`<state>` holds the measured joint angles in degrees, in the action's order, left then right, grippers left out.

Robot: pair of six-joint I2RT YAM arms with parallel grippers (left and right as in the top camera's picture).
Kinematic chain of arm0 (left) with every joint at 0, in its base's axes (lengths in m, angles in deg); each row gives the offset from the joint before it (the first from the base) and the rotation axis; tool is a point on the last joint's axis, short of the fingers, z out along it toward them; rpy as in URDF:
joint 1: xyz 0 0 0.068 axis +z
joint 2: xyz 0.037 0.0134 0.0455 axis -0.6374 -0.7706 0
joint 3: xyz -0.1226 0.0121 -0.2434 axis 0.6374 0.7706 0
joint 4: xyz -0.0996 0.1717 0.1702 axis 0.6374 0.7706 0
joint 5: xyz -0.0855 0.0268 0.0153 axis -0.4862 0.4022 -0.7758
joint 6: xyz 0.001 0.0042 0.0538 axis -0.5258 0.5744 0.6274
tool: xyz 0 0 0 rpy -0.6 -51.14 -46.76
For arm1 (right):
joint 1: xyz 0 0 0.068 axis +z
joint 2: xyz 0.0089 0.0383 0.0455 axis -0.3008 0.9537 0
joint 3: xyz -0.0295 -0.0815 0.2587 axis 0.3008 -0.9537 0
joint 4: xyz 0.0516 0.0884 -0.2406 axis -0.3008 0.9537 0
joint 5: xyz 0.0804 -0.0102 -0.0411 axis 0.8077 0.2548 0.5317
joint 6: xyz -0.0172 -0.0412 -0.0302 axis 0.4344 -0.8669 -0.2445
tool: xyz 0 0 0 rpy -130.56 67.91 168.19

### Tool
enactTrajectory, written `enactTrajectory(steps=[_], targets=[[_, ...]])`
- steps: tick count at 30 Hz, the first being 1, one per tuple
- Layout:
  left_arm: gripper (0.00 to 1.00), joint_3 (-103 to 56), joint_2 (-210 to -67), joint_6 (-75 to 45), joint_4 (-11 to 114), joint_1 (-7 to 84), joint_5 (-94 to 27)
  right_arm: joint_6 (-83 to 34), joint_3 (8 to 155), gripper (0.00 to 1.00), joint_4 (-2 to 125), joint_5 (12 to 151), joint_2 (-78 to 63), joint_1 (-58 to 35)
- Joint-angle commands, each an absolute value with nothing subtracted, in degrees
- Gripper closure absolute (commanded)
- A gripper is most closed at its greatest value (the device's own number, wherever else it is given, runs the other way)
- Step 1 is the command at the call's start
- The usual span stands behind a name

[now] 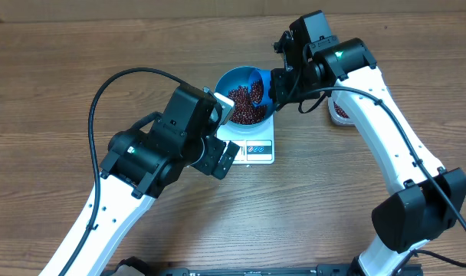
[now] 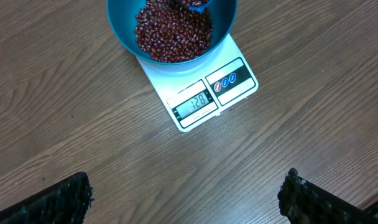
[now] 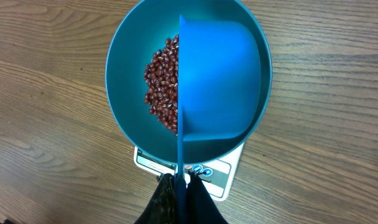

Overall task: Scoop item into bowl and weigh 150g on scale
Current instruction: 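Hold the scoop tipped over the bowl, trickling out beans slowly, then shake the tipped scoop over the bowl to add the last beans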

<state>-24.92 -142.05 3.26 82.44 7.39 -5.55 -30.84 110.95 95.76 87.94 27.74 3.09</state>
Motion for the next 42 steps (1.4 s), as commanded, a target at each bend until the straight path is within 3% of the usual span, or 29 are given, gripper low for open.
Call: enactTrajectory(steps=[1,10,15,21,42], targets=[[0.00,-25.68,-142.20,4.13,82.44,7.72,-6.20,-30.67,113.03,0.96,95.67,87.63,25.23,2.68],[0.00,-25.68,-142.20,4.13,82.44,7.72,-6.20,-30.93,113.03,0.96,96.00,88.68,25.23,2.70],[0.00,-25.68,-142.20,4.13,82.44,7.72,-6.18,-43.10,113.03,0.96,97.27,96.20,25.23,3.77],[0.00,-25.68,-142.20,4.13,82.44,7.72,-6.18,-32.04,113.03,0.96,95.76,87.42,25.23,3.11],[0.01,-25.68,-142.20,4.13,82.44,7.72,-6.20,-31.72,113.03,0.96,95.74,87.83,25.23,3.01]])
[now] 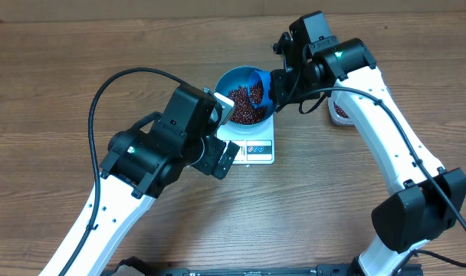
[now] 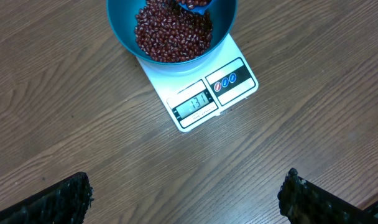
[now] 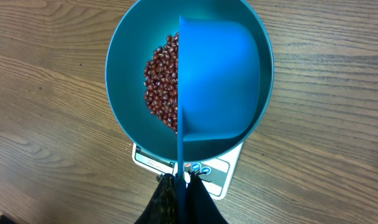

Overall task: Scoop item into bowl and weigh 150g on scale
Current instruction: 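Shake the tipped scoop over the bowl to add the last beans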

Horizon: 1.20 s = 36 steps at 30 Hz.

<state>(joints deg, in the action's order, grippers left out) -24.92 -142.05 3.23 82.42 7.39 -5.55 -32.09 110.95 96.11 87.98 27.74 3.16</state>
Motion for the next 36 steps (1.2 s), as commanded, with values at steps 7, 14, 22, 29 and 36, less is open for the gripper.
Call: enactTrajectory(steps=[7,14,22,29,36], targets=[[0.00,-25.68,-142.20,4.13,82.44,7.72,-6.18,-33.20,113.03,0.96,95.91,89.56,25.23,3.07],[0.00,-25.68,-142.20,4.13,82.44,7.72,-6.20,-34.45,113.03,0.96,95.61,85.95,25.23,3.62],[0.01,-25.68,-142.20,4.13,82.44,7.72,-6.20,-32.15,113.03,0.96,95.61,85.93,25.23,3.33],[0.00,-25.68,-142.20,4.13,82.44,7.72,-6.18,-41.11,113.03,0.96,96.68,92.92,25.23,3.79],[0.00,-25.68,-142.20,4.13,82.44,7.72,-6.18,-37.51,113.03,0.96,95.85,87.85,25.23,4.60]])
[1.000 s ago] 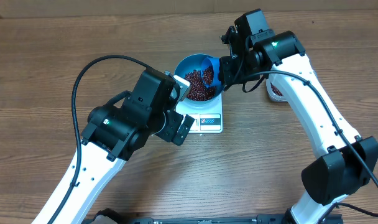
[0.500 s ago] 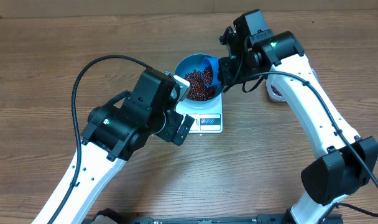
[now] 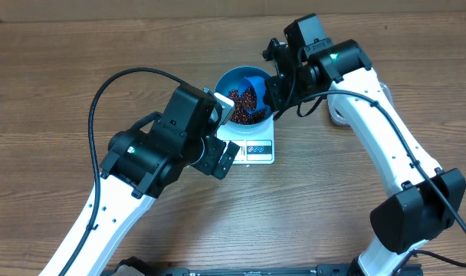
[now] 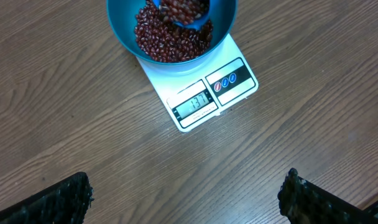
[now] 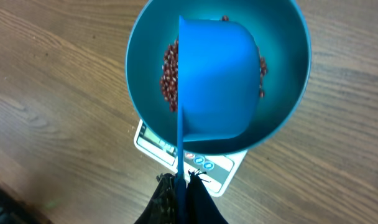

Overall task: Scoop item into bowl and weigh 150g on scale
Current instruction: 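Shake the tipped scoop over the bowl to add the last beans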

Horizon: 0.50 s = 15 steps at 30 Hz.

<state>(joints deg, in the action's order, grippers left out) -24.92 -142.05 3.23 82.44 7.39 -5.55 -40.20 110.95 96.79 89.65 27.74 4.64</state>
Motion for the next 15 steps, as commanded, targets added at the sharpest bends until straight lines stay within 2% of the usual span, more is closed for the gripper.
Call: enactTrajectory(steps=[1,15], targets=[[0.00,-25.68,-142.20,4.13,82.44,7.72,-6.20,-37.46,113.03,0.96,95.74,87.83,25.23,4.60],[0.00,-25.68,-142.20,4.13,82.44,7.72,-6.20,-37.46,113.03,0.96,96.16,87.85,25.23,4.60]])
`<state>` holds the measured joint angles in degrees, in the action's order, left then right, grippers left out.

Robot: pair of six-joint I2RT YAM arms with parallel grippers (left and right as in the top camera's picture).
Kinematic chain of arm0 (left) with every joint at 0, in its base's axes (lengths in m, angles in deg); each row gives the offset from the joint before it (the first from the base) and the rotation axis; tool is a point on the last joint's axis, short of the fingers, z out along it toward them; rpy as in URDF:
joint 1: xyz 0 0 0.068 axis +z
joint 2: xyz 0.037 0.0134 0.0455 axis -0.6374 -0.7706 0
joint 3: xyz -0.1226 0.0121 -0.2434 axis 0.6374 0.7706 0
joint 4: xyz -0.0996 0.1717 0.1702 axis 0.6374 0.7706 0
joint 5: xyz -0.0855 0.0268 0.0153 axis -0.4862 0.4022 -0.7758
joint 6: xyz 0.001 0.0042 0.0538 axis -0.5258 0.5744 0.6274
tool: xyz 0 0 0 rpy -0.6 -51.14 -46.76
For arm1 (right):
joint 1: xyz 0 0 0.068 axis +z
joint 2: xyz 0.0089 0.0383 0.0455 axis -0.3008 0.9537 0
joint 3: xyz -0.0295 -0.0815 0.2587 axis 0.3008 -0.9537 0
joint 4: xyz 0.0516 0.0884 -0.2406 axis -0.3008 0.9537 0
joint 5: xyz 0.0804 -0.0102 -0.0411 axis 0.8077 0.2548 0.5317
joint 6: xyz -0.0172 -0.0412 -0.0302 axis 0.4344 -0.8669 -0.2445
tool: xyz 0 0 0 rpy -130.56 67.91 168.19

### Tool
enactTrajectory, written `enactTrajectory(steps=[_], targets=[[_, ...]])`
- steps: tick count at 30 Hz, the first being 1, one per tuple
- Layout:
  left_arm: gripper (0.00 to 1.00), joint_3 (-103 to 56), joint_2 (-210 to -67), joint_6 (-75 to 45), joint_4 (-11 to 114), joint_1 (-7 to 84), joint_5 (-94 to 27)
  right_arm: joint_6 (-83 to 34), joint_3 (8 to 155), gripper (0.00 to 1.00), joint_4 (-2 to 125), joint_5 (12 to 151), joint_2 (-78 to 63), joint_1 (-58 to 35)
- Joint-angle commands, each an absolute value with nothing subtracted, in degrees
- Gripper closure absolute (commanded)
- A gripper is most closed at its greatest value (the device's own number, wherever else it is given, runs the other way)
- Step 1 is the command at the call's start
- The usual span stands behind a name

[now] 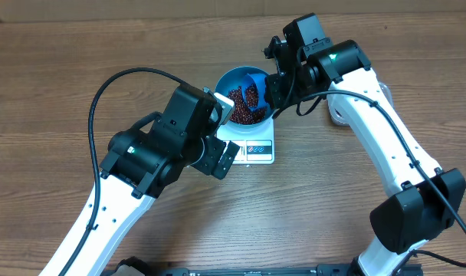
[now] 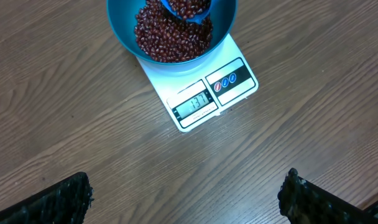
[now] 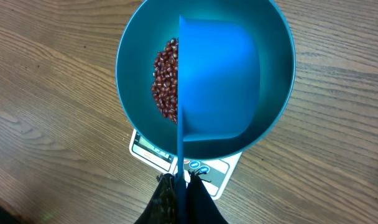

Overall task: Scoop item into bowl and weigh 150g on scale
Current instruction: 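Shake the tipped scoop over the bowl to add the last beans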

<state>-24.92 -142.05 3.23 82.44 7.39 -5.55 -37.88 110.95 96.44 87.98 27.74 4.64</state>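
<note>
A teal bowl (image 1: 231,80) of red beans (image 2: 167,37) stands on the white scale (image 2: 204,87), whose display (image 2: 194,104) reads 131. My right gripper (image 3: 183,180) is shut on the handle of a blue scoop (image 3: 217,78) held over the bowl; the scoop (image 2: 187,7) holds beans. My left gripper (image 2: 186,193) is open over bare table in front of the scale, nothing between its fingers (image 2: 58,199).
A small container (image 1: 338,115) stands right of the bowl, mostly hidden behind my right arm. The wooden table (image 1: 57,77) lies bare to the left and front.
The scoop has shifted slightly over the bowl. The scale still reads 131. My left gripper has not moved.
The scale read 128 with the scoop over the bowl's right side. It then read 131. After that my right gripper and scoop stood further left over the bowl's middle, beans still in the scoop, and the reading stays 131.
</note>
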Motion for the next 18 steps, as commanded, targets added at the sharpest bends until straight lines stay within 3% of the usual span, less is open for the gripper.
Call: enactTrajectory(steps=[1,10,15,18], targets=[[0.00,-25.68,-142.20,4.13,82.44,7.72,-6.20,-37.46,113.03,0.96,96.20,87.85,25.23,4.60],[0.01,-25.68,-142.20,4.13,82.44,7.72,-6.20,-42.47,113.03,0.96,96.09,87.02,24.55,5.76],[0.00,-25.68,-142.20,4.13,82.44,7.72,-6.18,-38.08,113.03,0.96,94.56,76.84,23.48,6.55],[0.00,-25.68,-142.20,4.13,82.44,7.72,-6.20,-37.90,113.03,0.96,94.73,77.38,23.45,6.55]])
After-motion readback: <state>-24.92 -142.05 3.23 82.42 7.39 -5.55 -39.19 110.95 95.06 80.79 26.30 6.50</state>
